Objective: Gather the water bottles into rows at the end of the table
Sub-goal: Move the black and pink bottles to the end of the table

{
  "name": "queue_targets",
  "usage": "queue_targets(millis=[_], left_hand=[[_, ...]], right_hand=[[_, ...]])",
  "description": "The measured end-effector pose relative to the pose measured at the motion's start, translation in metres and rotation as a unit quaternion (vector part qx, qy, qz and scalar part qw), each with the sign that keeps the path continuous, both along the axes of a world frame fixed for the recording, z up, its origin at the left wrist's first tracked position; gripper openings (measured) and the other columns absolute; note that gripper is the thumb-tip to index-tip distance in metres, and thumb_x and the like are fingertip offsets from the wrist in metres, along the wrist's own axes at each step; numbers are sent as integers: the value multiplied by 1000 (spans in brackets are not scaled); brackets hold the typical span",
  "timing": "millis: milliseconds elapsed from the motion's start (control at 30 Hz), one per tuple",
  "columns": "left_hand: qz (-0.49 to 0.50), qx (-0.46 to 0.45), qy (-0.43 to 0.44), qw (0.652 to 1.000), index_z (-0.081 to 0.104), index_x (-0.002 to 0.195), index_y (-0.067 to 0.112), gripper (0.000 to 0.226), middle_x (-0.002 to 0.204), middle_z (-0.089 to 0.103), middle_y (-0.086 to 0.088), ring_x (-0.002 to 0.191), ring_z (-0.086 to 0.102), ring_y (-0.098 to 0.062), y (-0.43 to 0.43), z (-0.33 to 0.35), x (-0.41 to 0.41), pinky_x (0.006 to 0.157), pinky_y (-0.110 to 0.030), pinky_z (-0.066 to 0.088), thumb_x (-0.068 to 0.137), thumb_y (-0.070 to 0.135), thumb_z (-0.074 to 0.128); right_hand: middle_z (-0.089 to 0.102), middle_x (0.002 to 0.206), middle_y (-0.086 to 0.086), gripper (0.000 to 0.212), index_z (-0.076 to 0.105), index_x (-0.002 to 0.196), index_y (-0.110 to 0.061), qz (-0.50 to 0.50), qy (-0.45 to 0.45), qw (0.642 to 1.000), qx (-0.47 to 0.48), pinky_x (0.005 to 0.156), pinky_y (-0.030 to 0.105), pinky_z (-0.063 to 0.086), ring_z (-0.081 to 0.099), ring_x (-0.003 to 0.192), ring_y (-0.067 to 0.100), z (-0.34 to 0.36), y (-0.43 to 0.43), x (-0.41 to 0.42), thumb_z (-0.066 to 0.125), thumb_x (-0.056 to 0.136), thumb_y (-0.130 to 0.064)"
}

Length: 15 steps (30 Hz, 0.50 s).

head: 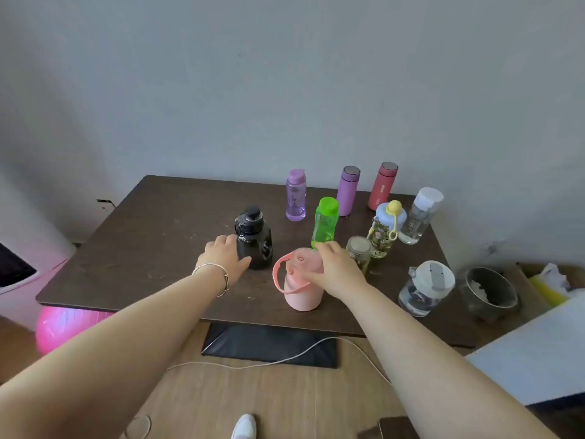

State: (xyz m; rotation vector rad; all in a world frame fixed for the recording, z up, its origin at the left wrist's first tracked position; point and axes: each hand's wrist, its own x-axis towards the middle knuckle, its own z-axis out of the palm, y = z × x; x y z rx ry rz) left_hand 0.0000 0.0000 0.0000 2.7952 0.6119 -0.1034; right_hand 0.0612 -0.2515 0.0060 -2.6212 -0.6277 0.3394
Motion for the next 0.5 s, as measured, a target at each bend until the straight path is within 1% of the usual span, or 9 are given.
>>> queue_targets(millis=[67, 133, 267, 367, 500], left_hand=[[8, -20, 2, 1000, 33, 143, 15, 66, 144, 40, -9, 129, 39, -33, 10, -6, 13, 98, -48, 45, 91, 49, 54], [9, -43, 9, 999, 31, 144, 15, 70, 144, 40, -9, 129, 39, -33, 20, -15, 28, 98, -48, 45, 90, 50, 57], [10, -94, -20, 995, 27, 146, 15, 77, 144, 40, -11, 128, 41, -34, 40, -31, 61, 98, -50, 44, 86, 47, 64], [10, -145, -31, 989, 26, 147, 14, 80, 146, 38, -11, 127, 43, -35, 51, -38, 88, 100, -50, 43, 85, 44, 67], [-3, -209, -47, 977, 30, 145, 15, 80, 147, 39, -8, 126, 46, -32, 61, -47, 112, 101, -46, 43, 82, 42, 70]], right_hand=[[40, 159, 8, 87, 36, 159, -20, -20, 20, 1000, 7, 114, 50, 46, 45, 142, 35, -7, 12, 5, 75, 88, -53], [38, 159, 8, 89, 34, 160, -21, -39, 45, 998, 3, 114, 50, 45, 43, 143, 36, -17, 20, 6, 77, 88, -48], [40, 156, 9, 91, 34, 159, -22, -79, 65, 995, 16, 115, 50, 44, 47, 140, 35, -34, 30, 12, 81, 85, -46], [40, 155, 7, 93, 34, 159, -24, -103, 94, 990, 37, 118, 48, 42, 46, 141, 31, -41, 31, 15, 84, 82, -39], [41, 154, 1, 93, 35, 158, -28, -126, 109, 984, 59, 115, 41, 44, 47, 140, 22, -44, 34, 15, 86, 80, -37]])
